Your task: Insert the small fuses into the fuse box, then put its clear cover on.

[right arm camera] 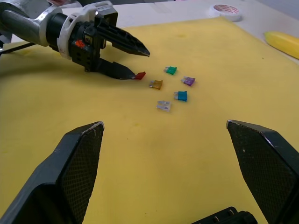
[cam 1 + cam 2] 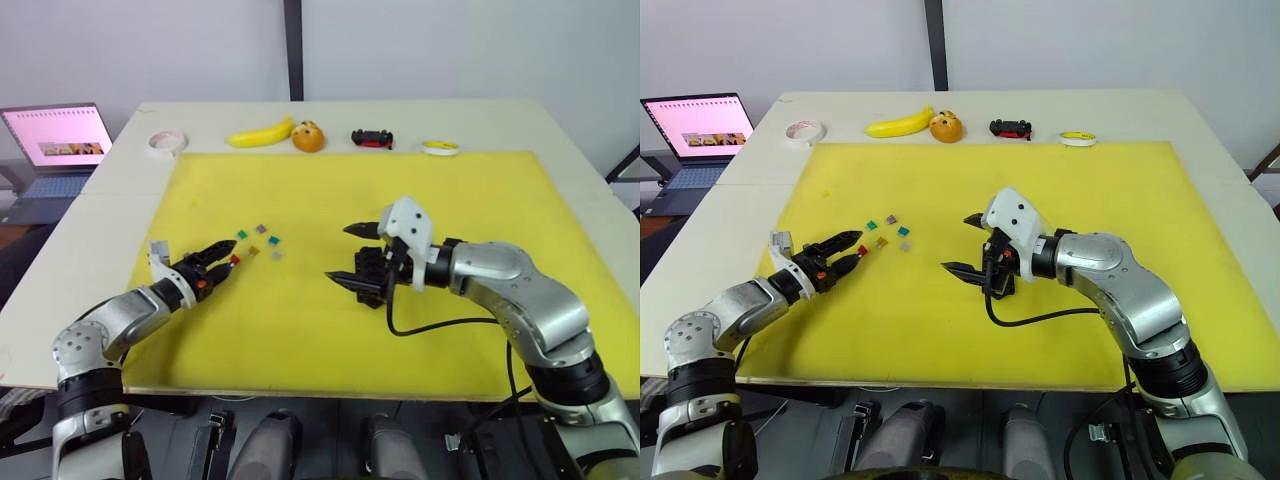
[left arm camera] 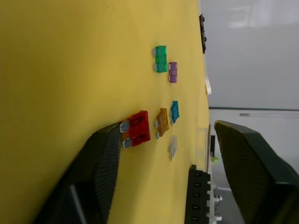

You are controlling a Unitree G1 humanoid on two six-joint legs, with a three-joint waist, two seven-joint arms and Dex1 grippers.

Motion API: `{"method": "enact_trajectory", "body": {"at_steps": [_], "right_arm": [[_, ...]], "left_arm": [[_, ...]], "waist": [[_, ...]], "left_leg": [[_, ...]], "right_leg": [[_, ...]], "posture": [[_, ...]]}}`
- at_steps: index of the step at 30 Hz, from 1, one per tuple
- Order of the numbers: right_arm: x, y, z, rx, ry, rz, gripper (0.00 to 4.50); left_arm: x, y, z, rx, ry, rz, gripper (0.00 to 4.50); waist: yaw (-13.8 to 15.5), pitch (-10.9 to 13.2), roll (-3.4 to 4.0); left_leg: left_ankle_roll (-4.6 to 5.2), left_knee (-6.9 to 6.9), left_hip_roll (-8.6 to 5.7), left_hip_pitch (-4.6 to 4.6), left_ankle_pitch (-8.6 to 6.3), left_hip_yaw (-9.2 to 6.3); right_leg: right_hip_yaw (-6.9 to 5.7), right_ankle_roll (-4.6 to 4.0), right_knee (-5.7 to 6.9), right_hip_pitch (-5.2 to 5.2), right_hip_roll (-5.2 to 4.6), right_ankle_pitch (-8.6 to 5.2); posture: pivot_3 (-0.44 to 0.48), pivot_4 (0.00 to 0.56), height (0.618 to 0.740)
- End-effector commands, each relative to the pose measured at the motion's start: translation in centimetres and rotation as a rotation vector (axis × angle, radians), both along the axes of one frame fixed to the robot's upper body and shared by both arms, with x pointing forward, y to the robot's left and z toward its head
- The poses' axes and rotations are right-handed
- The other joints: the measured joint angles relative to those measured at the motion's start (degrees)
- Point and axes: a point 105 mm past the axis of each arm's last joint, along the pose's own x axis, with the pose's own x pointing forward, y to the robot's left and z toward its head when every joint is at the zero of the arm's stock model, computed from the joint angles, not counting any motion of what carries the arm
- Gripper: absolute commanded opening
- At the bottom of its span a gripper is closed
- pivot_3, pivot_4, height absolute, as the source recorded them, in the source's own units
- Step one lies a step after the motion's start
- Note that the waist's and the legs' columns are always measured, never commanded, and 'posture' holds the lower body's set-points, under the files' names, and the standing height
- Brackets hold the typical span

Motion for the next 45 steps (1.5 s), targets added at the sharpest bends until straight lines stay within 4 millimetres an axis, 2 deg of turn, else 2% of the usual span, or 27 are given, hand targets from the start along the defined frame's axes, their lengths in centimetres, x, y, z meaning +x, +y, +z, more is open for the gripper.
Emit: {"method": "enact_trajectory", "body": {"at_steps": [1, 5, 8, 12, 13, 17, 22, 25, 28, 32, 35, 39, 45], "right_arm": [[-0.5, -0.2, 1.0, -0.003, -0.047, 0.014, 4.5], [-0.6, -0.3, 1.0, -0.01, -0.046, 0.021, 4.5], [-0.6, -0.2, 1.1, -0.01, -0.047, 0.025, 4.5], [-0.5, -0.1, 1.1, -0.013, -0.047, 0.029, 4.5], [-0.5, -0.2, 1.1, -0.014, -0.047, 0.029, 4.5], [-0.7, -0.4, 1.2, -0.018, -0.043, 0.03, 4.5], [-0.9, -0.7, 1.2, -0.003, -0.029, 0.022, 4.5], [-0.9, -0.8, 1.5, 0.034, -0.013, 0.011, 4.5], [-1.0, -0.9, 1.9, 0.084, 0.007, 0.002, 4.5], [-0.7, -0.5, 3.4, 0.233, 0.055, -0.02, 4.5], [-0.1, 0.2, 4.7, 0.352, 0.093, -0.037, 4.5], [0.7, 1.1, 5.8, 0.485, 0.164, -0.066, 4.5], [2.1, 2.6, 7.1, 0.717, 0.325, -0.111, 4.5]], "left_arm": [[0.0, -0.8, -1.8, 0.009, 0.068, -0.011, 3.21], [0.0, -0.9, -1.8, 0.008, 0.067, -0.006, 3.21], [-0.2, -0.9, -2.0, 0.017, 0.069, -0.001, 2.32], [-0.5, -0.6, -2.3, 0.023, 0.07, 0.012, 0.28], [-0.6, -0.5, -2.3, 0.023, 0.07, 0.017, 0.05], [-0.7, 0.8, -1.8, 0.026, 0.054, 0.051, 0.05], [-1.0, 2.4, 0.4, 0.047, -0.009, 0.073, 0.05], [-1.5, 3.0, 3.3, 0.052, -0.098, 0.057, 0.05], [-2.1, 2.6, 6.1, 0.038, -0.187, 0.023, 0.05], [-2.3, 0.9, 10.9, -0.015, -0.368, -0.02, 0.05], [-1.6, -1.3, 12.8, -0.066, -0.441, -0.057, 0.05], [-1.2, -3.9, 13.8, -0.124, -0.478, -0.127, 0.05], [-0.8, -6.9, 14.2, -0.228, -0.497, -0.199, 0.05]], "waist": [[0.01, 0.0, 0.0], [0.01, 0.0, 0.0], [-0.01, 0.0, 0.0], [-0.28, 0.0, 0.0], [-0.32, 0.0, 0.01], [-0.47, -0.01, 0.01], [-1.67, 0.02, -0.04], [-2.23, 0.1, -0.18], [-2.28, 0.18, -0.34], [-2.12, 0.19, -0.35], [-1.87, 0.18, -0.35], [-1.96, 0.18, -0.37], [-3.05, 0.17, -0.37]], "left_leg": [[0.0, 0.0, 0.0, 0.0, 0.0, 0.0], [0.0, 0.0, 0.0, 0.0, 0.0, -0.01], [0.0, 0.0, 0.0, 0.0, 0.0, -0.01], [0.0, -0.01, 0.0, 0.0, 0.0, 0.01], [0.0, -0.02, 0.01, 0.0, 0.0, 0.02], [0.0, -0.06, 0.05, 0.0, 0.0, 0.07], [0.01, -0.15, 0.11, 0.0, -0.01, 0.08], [-0.06, -0.35, 0.19, 0.0, 0.03, 0.06], [-0.23, -0.65, 0.26, -0.08, 0.13, 0.06], [-0.64, -0.74, 0.29, -0.25, 0.36, 0.08], [-0.64, -0.7, 0.24, -0.26, 0.38, 0.12], [-0.65, -0.72, 0.24, -0.26, 0.39, 0.14], [-0.67, -0.76, 0.27, -0.33, 0.4, 0.18]], "right_leg": [[0.0, 0.0, -0.01, 0.01, 0.0, 0.0], [-0.02, 0.0, -0.01, 0.01, -0.01, 0.0], [-0.02, 0.0, -0.02, 0.01, -0.01, 0.0], [-0.01, 0.0, -0.03, -0.01, -0.01, 0.0], [-0.01, 0.0, -0.03, -0.02, -0.01, 0.0], [0.0, 0.0, -0.03, -0.07, 0.0, 0.0], [0.02, 0.0, -0.04, -0.12, 0.04, 0.0], [0.04, 0.0, -0.03, -0.24, 0.09, 0.0], [0.1, -0.01, -0.01, -0.51, 0.09, 0.0], [0.22, -0.02, 0.0, -0.73, 0.08, 0.0], [0.18, -0.04, 0.01, -0.72, 0.13, 0.02], [0.17, -0.04, 0.01, -0.73, 0.17, 0.02], [0.21, -0.04, 0.08, -0.91, 0.2, 0.02]], "posture": [[0.0, 0.15, 0.74], [0.0, 0.15, 0.74], [0.0, 0.15, 0.74], [0.0, 0.15, 0.74], [0.0, 0.15, 0.74], [0.0, 0.15, 0.74], [0.0, 0.15, 0.74], [0.0, 0.15, 0.74], [0.0, 0.15, 0.74], [0.0, 0.15, 0.74], [0.0, 0.15, 0.74], [0.0, 0.15, 0.74], [0.0, 0.15, 0.74]]}}
